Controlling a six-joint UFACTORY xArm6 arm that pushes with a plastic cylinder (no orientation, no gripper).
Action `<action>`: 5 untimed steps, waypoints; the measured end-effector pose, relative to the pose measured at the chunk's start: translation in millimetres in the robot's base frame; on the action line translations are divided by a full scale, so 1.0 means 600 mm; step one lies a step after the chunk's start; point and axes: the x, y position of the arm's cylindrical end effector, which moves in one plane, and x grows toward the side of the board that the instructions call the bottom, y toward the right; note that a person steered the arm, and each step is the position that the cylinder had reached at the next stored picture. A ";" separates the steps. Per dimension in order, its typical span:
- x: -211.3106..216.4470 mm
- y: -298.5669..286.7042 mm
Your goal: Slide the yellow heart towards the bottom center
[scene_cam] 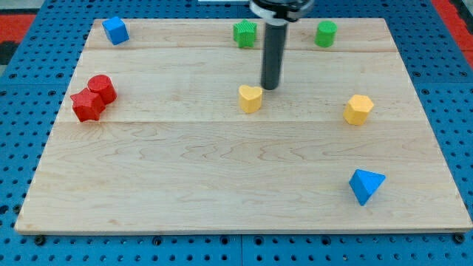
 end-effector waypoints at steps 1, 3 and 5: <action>0.103 -0.075; 0.139 -0.093; 0.190 -0.026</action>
